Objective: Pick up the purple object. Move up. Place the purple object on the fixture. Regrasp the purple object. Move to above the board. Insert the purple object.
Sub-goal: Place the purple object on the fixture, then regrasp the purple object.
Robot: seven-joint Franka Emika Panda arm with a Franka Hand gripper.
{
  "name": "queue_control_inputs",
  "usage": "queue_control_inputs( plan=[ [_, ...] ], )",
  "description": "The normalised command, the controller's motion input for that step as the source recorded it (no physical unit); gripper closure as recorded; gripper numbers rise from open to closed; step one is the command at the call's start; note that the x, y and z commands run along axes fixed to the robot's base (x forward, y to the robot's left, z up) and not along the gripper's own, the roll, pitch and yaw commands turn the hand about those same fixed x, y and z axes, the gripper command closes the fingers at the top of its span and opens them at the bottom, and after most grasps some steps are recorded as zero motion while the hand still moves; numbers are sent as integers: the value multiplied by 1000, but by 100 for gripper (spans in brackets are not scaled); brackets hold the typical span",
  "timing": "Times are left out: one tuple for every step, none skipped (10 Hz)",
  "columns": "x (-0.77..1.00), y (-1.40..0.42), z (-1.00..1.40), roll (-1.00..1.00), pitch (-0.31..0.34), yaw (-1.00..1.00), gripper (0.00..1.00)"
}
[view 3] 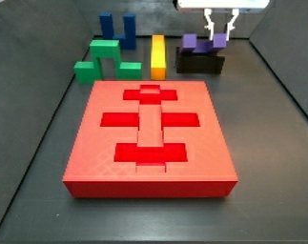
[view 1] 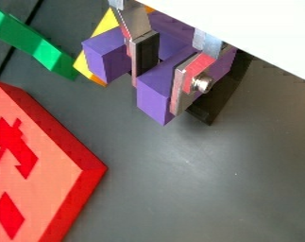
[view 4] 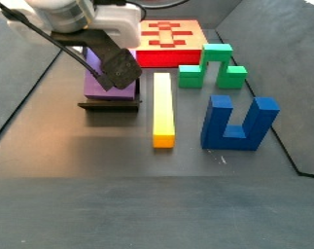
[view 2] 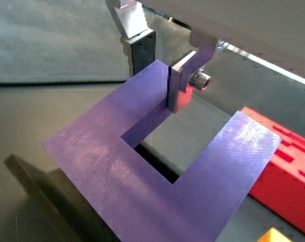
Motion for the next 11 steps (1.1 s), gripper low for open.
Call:
queue_control_inputs(
  plan=[
    [94, 0, -114, 0, 0, 0, 100],
    [0, 60, -51, -49, 0, -26, 100],
    [0, 97, -143, -49, -86, -120, 100],
    [-29, 106, -209, 0, -71, -146, 100],
    [0, 0, 0, 0, 0, 0, 100],
    [0, 0, 0, 0, 0, 0, 0],
    [100, -23, 0, 194, 0, 0, 0],
    [34, 0, 29, 271, -9, 0, 0],
    [40, -29, 123, 620, -100, 0, 0],
    [0, -80, 49, 1000, -86, 0, 0],
    [0, -91, 54, 1000, -17, 0, 0]
  ],
)
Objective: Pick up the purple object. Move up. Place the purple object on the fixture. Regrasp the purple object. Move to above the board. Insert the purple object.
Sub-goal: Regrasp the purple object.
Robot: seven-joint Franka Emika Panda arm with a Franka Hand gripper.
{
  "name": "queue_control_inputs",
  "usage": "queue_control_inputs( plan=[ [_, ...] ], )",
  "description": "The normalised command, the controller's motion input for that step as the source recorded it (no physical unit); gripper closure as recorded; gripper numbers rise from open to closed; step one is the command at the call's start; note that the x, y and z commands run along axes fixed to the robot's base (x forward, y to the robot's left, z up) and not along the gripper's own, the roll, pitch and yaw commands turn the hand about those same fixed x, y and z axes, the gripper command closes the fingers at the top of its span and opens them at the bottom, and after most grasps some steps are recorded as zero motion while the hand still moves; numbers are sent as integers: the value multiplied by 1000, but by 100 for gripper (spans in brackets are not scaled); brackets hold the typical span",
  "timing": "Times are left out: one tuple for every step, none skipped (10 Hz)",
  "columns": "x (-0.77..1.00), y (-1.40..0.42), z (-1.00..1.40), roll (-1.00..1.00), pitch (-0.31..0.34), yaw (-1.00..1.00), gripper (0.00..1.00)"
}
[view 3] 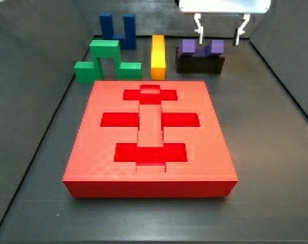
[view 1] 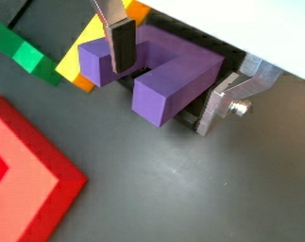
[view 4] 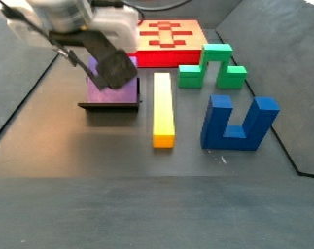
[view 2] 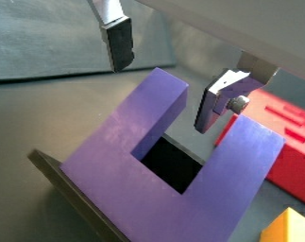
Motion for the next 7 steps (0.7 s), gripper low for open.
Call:
queue_control_inputs(
  plan=[
    [0, -126, 29, 1000, -11, 0, 0],
    [6, -100, 0, 1000, -29, 0, 0],
    [0, -83, 0, 1000, -54, 0, 0],
    [0, -63, 66, 991, -91, 0, 0],
    [0, -74, 117, 963, -94, 0, 0],
    [0, -60, 123, 954, -89, 0, 0],
    [0, -69, 89, 974, -89, 0, 0]
  ],
)
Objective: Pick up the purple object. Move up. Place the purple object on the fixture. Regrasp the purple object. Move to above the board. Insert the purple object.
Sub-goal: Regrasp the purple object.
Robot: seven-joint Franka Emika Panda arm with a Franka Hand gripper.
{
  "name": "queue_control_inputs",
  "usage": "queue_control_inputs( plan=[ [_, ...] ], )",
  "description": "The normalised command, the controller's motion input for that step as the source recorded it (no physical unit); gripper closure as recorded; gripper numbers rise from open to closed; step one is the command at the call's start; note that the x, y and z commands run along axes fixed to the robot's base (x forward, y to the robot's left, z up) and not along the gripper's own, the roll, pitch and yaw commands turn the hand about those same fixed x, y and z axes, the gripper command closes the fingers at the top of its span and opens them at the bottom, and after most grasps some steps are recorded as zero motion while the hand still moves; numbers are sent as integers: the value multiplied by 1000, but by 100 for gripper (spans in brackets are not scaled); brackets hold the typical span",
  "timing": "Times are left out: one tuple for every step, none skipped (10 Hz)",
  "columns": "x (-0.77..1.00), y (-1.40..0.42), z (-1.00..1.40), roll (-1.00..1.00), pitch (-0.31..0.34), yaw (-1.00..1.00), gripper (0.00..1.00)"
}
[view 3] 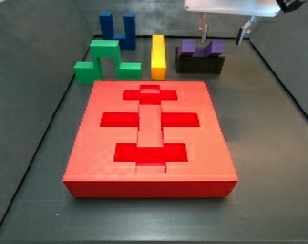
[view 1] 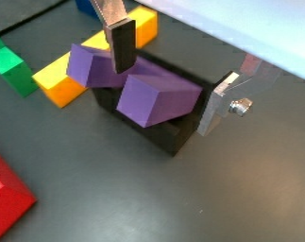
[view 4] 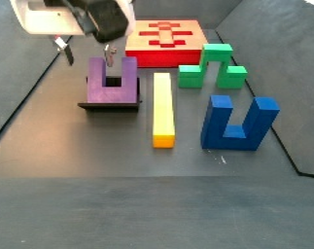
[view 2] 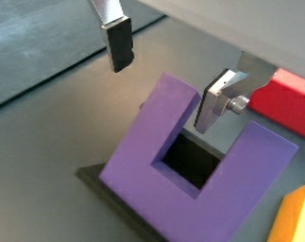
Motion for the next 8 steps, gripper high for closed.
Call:
queue_control_inputs(
  plan=[
    [0, -66, 37, 989, -89, 0, 0],
    [0, -74, 14, 986, -77, 0, 0],
    [0, -80, 0, 1000, -71, 0, 0],
    [0, -63, 0, 1000, -69, 0, 0],
    [0, -69, 0, 1000, -66, 0, 0],
    [0, -69, 0, 1000, -54, 0, 0],
    [0, -74, -57, 1000, -60, 17, 0],
    [0, -120, -91, 1000, -23, 71, 0]
  ],
)
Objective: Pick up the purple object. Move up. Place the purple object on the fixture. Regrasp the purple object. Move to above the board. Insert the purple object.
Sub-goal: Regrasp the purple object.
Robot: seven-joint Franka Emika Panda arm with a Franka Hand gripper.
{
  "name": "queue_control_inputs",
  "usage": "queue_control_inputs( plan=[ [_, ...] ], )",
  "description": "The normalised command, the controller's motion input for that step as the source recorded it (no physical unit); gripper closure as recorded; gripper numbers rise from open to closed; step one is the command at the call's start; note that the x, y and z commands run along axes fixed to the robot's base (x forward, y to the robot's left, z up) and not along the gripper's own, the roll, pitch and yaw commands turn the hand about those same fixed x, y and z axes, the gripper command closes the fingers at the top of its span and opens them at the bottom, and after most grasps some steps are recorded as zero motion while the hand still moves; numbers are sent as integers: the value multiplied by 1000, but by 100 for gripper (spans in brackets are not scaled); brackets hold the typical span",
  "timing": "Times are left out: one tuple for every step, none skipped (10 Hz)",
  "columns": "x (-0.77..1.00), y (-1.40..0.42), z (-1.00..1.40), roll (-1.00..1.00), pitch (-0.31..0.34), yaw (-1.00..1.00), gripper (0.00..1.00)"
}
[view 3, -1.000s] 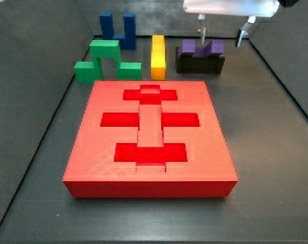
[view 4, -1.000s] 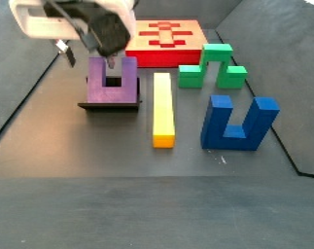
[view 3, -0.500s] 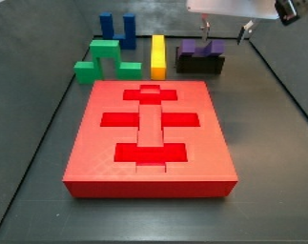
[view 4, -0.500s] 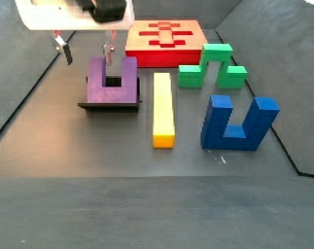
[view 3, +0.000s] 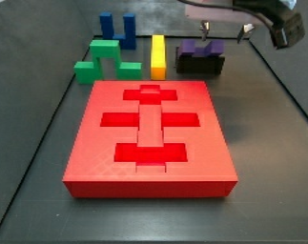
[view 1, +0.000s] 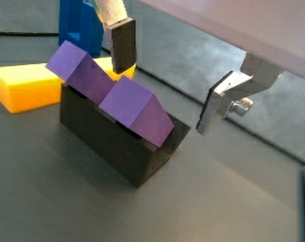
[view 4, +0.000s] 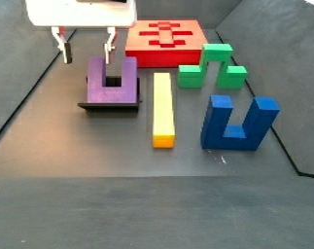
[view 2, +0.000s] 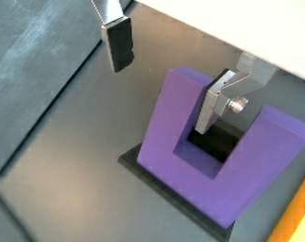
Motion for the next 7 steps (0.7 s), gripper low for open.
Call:
queue_control_inputs(
  plan=[
    [0, -163, -174, 943, -20, 129, 0],
    [0, -114, -226, 911, -11, 154, 0],
    [0, -106, -200, 877, 0, 177, 0],
    [143, -146, -63, 866, 0, 240, 0],
    [229, -154, -11, 809, 14, 269, 0],
    [29, -106, -97, 654, 0, 231, 0],
    [49, -100, -91, 634, 0, 240, 0]
  ],
)
